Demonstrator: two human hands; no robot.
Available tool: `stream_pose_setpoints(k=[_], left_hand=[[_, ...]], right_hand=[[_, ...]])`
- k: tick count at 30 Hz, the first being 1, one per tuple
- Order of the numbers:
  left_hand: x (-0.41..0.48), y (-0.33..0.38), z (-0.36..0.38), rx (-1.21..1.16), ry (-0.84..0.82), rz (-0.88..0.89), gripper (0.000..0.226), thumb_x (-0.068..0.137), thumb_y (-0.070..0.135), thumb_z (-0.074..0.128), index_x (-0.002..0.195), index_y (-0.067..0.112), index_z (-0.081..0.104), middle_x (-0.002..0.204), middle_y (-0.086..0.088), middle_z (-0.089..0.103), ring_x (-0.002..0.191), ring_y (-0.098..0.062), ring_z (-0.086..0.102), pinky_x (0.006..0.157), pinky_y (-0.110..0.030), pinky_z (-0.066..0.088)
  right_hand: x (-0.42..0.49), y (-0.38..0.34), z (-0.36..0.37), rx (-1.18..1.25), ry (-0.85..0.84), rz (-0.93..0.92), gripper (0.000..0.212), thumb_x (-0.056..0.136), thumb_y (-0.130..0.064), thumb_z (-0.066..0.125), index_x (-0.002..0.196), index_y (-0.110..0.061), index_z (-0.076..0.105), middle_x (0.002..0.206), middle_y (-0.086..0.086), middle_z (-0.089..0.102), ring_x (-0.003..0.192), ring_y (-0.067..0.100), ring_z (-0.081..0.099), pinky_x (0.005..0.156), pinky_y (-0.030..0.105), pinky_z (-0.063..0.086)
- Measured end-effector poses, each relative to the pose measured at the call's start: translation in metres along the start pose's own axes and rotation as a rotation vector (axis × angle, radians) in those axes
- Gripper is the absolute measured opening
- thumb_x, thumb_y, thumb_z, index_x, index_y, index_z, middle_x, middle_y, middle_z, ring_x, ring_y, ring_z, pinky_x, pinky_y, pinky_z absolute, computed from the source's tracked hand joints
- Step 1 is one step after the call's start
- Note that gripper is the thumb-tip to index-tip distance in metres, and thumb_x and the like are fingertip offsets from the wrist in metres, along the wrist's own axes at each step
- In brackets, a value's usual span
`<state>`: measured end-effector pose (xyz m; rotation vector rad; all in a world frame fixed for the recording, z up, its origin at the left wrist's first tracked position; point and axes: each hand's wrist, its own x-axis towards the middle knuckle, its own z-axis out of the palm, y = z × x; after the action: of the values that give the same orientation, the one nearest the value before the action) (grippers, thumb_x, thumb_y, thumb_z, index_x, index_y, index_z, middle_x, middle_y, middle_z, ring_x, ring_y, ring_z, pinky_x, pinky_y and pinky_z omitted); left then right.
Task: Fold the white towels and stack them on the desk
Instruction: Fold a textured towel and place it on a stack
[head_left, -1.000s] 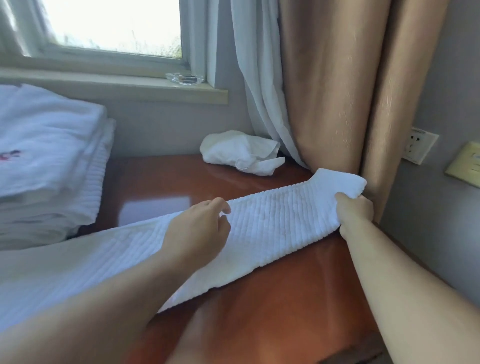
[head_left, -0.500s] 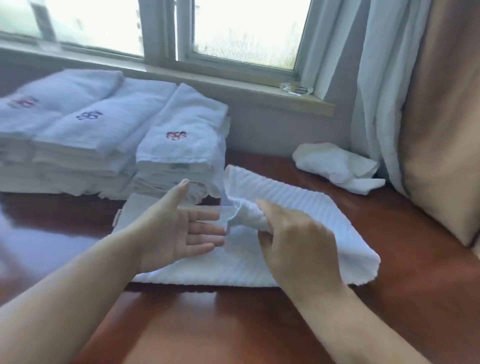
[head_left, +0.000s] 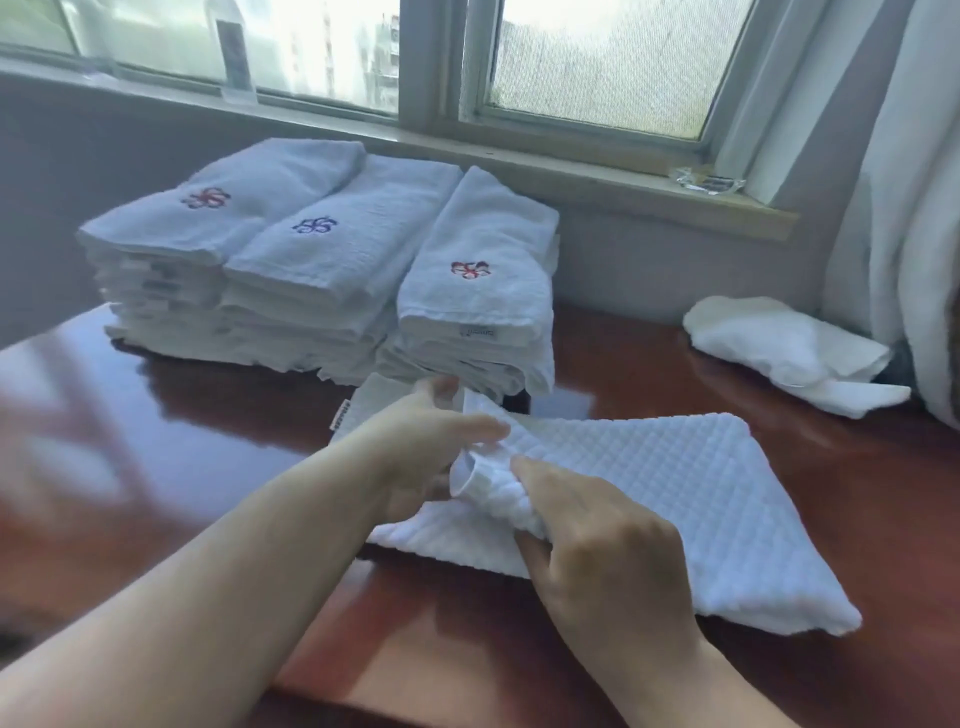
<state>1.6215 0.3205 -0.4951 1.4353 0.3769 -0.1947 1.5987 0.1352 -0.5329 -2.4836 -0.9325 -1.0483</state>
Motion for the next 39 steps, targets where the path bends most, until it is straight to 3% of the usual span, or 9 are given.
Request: stream_pose_setpoints(k=[4, 8, 12, 16, 19, 23, 27, 33, 39], left_hand=[[0.004, -0.006, 0.013, -0.115, 0.155, 0.069, 0.086, 0.078, 0.005, 0.081, 0.15, 0.023, 0.036, 0.116, -0.013, 0.069, 0.088, -0.012, 0.073, 0.058, -0.021, 0.054], [0.006, -0.012, 0.018, -0.309, 0.216, 0.017, 0.042, 0.083, 0.009, 0.077, 0.12, -0.005, 0.062, 0.099, -0.017, 0.073, 0.074, -0.025, 0.074, 0.065, -0.034, 0.061], [-0.001, -0.007, 0.014, -0.136, 0.061, -0.094, 0.039, 0.089, 0.034, 0.07, 0.115, 0.006, 0.063, 0.096, -0.015, 0.077, 0.082, -0.03, 0.076, 0.072, -0.041, 0.063], [-0.001, -0.005, 0.016, 0.195, 0.161, 0.101, 0.067, 0.089, 0.012, 0.069, 0.144, 0.032, 0.037, 0.119, -0.008, 0.06, 0.071, -0.011, 0.071, 0.048, -0.023, 0.055], [-0.001, 0.0, 0.0, 0.368, 0.161, 0.262, 0.055, 0.089, 0.012, 0.07, 0.134, 0.037, 0.049, 0.094, -0.004, 0.065, 0.053, -0.007, 0.058, 0.041, -0.017, 0.041], [-0.008, 0.022, -0.051, 0.498, 0.136, 0.294, 0.025, 0.087, 0.022, 0.076, 0.097, 0.045, 0.073, 0.083, 0.012, 0.068, 0.073, -0.008, 0.065, 0.054, -0.022, 0.047], [-0.01, 0.023, -0.097, 0.296, 0.05, 0.144, 0.025, 0.087, 0.013, 0.074, 0.103, 0.031, 0.077, 0.11, -0.006, 0.075, 0.092, -0.025, 0.072, 0.093, -0.053, 0.056], [-0.007, 0.0, -0.113, 0.51, 0.152, 0.185, 0.037, 0.079, 0.024, 0.08, 0.11, 0.04, 0.071, 0.111, -0.004, 0.073, 0.094, -0.02, 0.074, 0.095, -0.045, 0.057], [0.002, -0.002, -0.105, 0.925, 0.391, 0.272, 0.042, 0.088, 0.033, 0.07, 0.128, 0.042, 0.06, 0.126, 0.006, 0.062, 0.112, -0.014, 0.06, 0.094, -0.031, 0.049]], right_hand=[[-0.004, 0.002, 0.003, 0.045, -0.063, 0.087, 0.039, 0.073, -0.011, 0.088, 0.11, -0.009, 0.077, 0.083, -0.002, 0.075, 0.062, 0.019, 0.07, 0.041, 0.03, 0.051], [-0.004, 0.005, 0.003, 0.096, -0.075, 0.161, 0.032, 0.08, -0.017, 0.079, 0.111, -0.01, 0.075, 0.074, -0.002, 0.07, 0.061, 0.02, 0.068, 0.042, 0.033, 0.051], [-0.004, 0.004, 0.004, 0.101, -0.072, 0.138, 0.031, 0.076, -0.015, 0.085, 0.105, -0.008, 0.077, 0.069, -0.002, 0.068, 0.056, 0.018, 0.065, 0.042, 0.029, 0.047], [-0.004, 0.004, 0.001, 0.117, -0.127, 0.148, 0.031, 0.075, -0.016, 0.086, 0.104, -0.011, 0.076, 0.072, -0.005, 0.067, 0.061, 0.017, 0.063, 0.045, 0.029, 0.046], [-0.007, 0.01, -0.009, -0.004, -0.29, 0.153, 0.044, 0.066, -0.017, 0.086, 0.107, -0.015, 0.073, 0.09, -0.003, 0.069, 0.076, 0.024, 0.064, 0.056, 0.034, 0.051], [-0.004, 0.012, -0.019, -0.131, -0.414, 0.141, 0.036, 0.068, -0.014, 0.081, 0.103, -0.015, 0.073, 0.083, 0.0, 0.066, 0.075, 0.027, 0.062, 0.054, 0.039, 0.053], [0.007, -0.013, -0.011, -0.123, -0.376, -0.042, 0.031, 0.067, -0.01, 0.078, 0.097, -0.016, 0.072, 0.075, 0.0, 0.061, 0.065, 0.026, 0.057, 0.046, 0.037, 0.049], [0.017, -0.027, 0.004, -0.097, -0.552, -0.074, 0.021, 0.09, -0.028, 0.058, 0.11, -0.026, 0.065, 0.096, -0.005, 0.06, 0.086, 0.021, 0.054, 0.065, 0.036, 0.051], [0.024, 0.004, -0.006, 0.243, -0.745, 0.007, 0.067, 0.089, -0.076, 0.023, 0.125, -0.036, 0.063, 0.122, -0.021, 0.054, 0.115, 0.006, 0.047, 0.097, 0.023, 0.04]])
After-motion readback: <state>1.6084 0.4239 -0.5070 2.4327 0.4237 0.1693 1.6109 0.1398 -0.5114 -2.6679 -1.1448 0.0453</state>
